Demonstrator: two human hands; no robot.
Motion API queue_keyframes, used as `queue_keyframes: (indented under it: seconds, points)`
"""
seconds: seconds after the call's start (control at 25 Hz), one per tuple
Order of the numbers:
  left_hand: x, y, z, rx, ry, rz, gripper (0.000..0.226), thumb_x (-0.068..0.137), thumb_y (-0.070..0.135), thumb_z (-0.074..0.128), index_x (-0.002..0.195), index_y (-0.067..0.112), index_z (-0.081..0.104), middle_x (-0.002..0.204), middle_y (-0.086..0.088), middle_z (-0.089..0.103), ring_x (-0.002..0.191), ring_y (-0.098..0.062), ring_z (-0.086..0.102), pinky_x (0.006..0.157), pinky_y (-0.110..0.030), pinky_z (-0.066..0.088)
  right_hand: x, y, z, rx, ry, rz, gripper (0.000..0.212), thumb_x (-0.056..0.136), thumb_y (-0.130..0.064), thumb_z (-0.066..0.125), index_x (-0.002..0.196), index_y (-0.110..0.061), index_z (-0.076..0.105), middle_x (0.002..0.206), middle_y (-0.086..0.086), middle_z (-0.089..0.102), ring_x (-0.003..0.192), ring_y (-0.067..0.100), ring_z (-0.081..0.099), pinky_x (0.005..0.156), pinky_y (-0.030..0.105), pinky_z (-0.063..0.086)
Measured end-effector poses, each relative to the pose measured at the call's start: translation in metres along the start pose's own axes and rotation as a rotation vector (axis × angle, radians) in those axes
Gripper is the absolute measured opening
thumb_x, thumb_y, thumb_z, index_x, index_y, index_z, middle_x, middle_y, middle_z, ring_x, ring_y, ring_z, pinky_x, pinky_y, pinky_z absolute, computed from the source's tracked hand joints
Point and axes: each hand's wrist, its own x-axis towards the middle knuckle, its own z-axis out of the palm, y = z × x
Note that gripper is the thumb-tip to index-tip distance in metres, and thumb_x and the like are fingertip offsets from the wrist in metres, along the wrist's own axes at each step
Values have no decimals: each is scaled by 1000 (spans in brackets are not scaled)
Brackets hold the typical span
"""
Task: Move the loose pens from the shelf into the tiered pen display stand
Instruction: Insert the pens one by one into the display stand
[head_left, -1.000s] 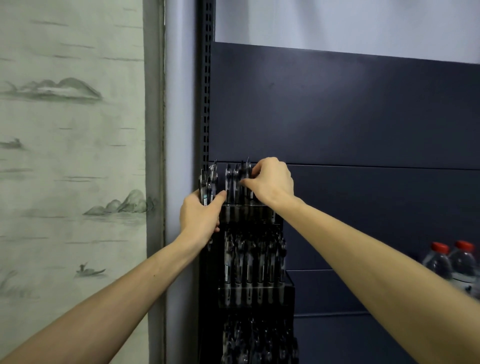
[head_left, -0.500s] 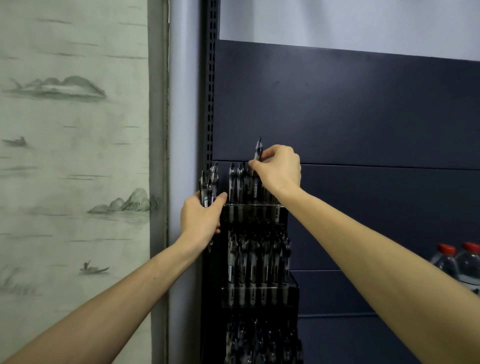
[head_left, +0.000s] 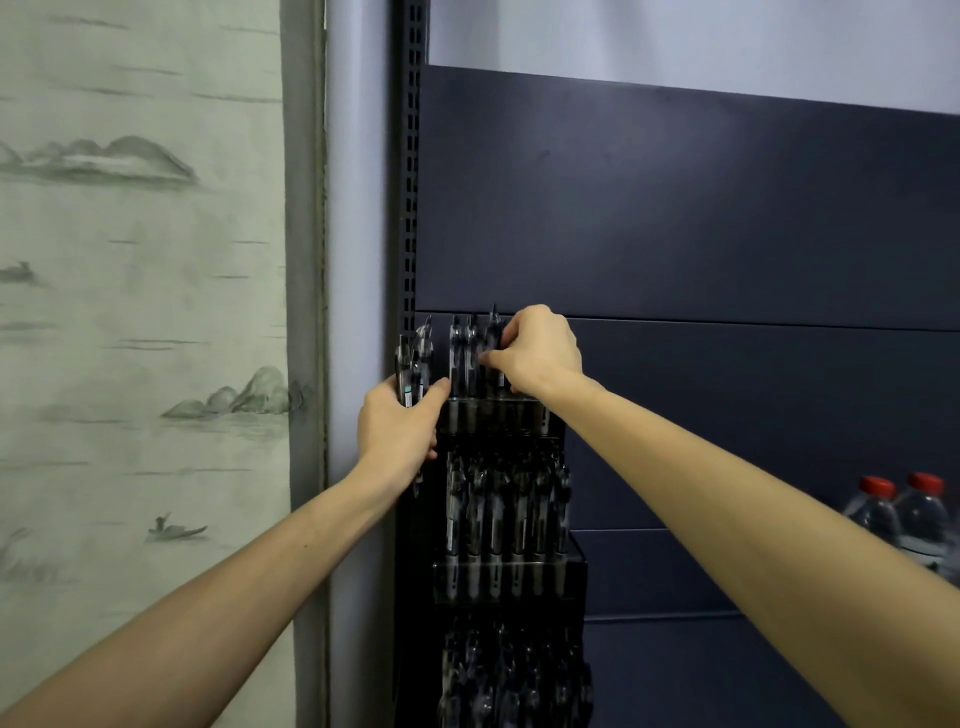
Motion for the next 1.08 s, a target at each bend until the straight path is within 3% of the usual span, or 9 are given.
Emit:
queue_keyframes:
  seconds: [0.16,0.28,0.4,0.56,0.72,0.8,0.92,1.08]
  points:
    - [-4,2,2,-15,-18,2,20,92,31,74,79,27,60,48,11,54,44,-14,50,46,-27,45,2,1,-1,-21,-12,15,29,85,-30,83,77,-6,69,64,4,69,61,21,70,70,40,62]
    - [-6,4,-1,-23,-19,1,21,92,30,73,78,27,59,48,11,53,44,-14,50,45,-27,44,1,1,4,-13,-28,3,22,88,-30,77,102,-13,71,71,1,71,68,20,73,74,40,62]
    - [-7,2,-4,-25,-5,-8,22,92,29,74,77,24,59,50,8,54,44,-15,50,45,-27,44,0,2,8,56,-57,-3,32,89,-22,74,120,-17,67,71,-1,72,61,16,73,75,40,63]
    - [-7,0,-7,-22,-9,-14,22,92,29,74,77,22,59,51,6,53,44,-15,49,45,-27,44,1,0,8,97,20,25,16,91,-16,68,106,-14,70,60,1,70,55,13,71,68,38,63]
    - [-7,-3,-8,-28,-25,-17,21,93,30,73,80,22,59,50,5,52,45,-15,49,47,-28,45,4,-8,10,13,85,0,17,88,-15,67,102,-5,65,73,6,72,65,25,73,65,39,61]
    - [-7,-4,-8,-23,-26,-15,21,93,30,73,79,23,59,50,6,52,45,-15,50,47,-29,45,7,-12,8,-65,57,-16,11,89,-17,68,92,-7,63,72,5,68,69,25,69,58,32,52]
    - [-8,-5,-10,-21,-35,-15,21,93,30,73,80,23,58,50,5,51,46,-15,50,47,-29,46,9,-15,6,-167,-2,-11,21,87,-13,67,75,-13,50,67,2,61,65,23,63,50,27,40]
    - [-7,-5,-13,-16,-34,-26,21,93,31,73,82,23,58,50,4,51,46,-15,50,48,-29,46,10,-20,-2,-269,-83,-19,21,87,-9,66,75,-15,49,63,2,65,60,18,65,48,26,38]
